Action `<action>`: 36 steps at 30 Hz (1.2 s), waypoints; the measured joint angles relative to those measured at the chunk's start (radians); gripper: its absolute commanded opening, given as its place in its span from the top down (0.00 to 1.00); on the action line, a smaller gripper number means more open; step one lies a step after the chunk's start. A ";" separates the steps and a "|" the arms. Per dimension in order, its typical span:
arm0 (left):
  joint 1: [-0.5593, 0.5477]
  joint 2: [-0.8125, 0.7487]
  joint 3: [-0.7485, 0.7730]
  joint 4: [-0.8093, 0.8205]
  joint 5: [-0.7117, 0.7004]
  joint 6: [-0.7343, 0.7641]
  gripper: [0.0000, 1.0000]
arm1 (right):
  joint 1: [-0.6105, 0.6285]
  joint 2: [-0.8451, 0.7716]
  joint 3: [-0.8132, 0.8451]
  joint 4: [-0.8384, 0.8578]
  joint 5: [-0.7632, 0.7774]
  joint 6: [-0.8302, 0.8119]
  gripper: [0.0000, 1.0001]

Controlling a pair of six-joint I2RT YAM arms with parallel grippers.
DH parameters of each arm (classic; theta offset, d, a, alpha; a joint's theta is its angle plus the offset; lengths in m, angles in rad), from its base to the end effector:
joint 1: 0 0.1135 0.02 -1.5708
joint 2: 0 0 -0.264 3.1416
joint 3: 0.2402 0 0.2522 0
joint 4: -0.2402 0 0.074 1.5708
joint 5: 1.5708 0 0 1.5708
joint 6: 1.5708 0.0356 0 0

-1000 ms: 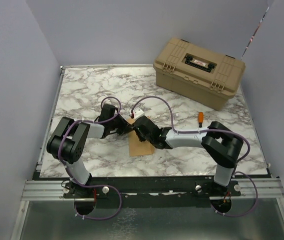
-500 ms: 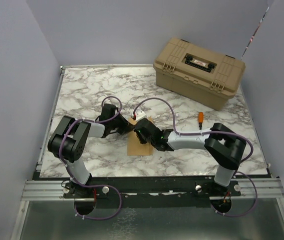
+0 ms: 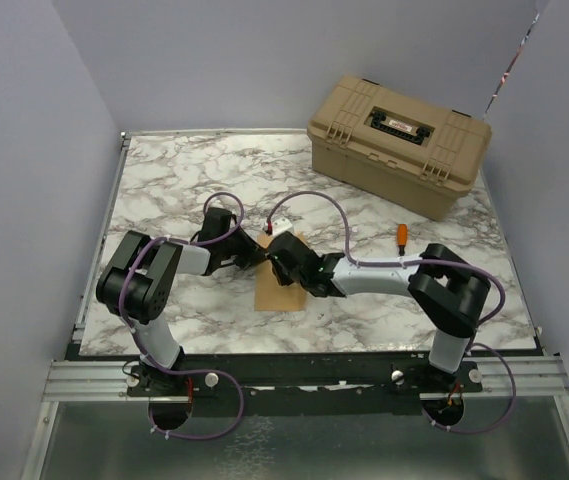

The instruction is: Place the letter into the envelope and seal it

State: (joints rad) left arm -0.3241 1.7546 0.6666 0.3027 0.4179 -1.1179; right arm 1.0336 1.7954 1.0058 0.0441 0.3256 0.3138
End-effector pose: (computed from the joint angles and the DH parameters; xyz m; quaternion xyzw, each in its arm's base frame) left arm 0.2897 -0.1126 0.1086 -0.2761 0.8642 -0.3911 0.1547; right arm 0.2007 0.3147 0.1661 -0.2575 0.8689 0.1309 0.4019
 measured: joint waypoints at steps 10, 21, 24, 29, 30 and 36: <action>0.002 0.007 0.002 0.006 0.016 0.000 1.00 | -0.028 0.067 0.121 -0.102 0.024 0.056 1.00; 0.003 0.015 0.011 0.004 0.022 0.001 1.00 | 0.033 -0.013 0.034 -0.140 0.047 0.092 1.00; 0.003 0.016 0.011 0.005 0.023 0.000 1.00 | 0.033 -0.018 0.028 -0.137 0.046 0.097 1.00; 0.003 0.018 0.011 0.006 0.026 0.001 1.00 | 0.033 -0.013 0.030 -0.132 0.056 0.097 0.99; 0.003 0.019 0.011 0.007 0.028 0.001 1.00 | 0.030 -0.008 0.035 -0.132 0.064 0.097 0.99; 0.004 0.025 0.011 0.019 0.039 0.000 1.00 | 0.000 0.057 0.105 -0.127 0.131 0.105 1.00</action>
State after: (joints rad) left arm -0.3199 1.7798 0.6777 0.3214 0.4564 -1.1175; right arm 1.0340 1.8526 1.1110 -0.0834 0.4568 0.4183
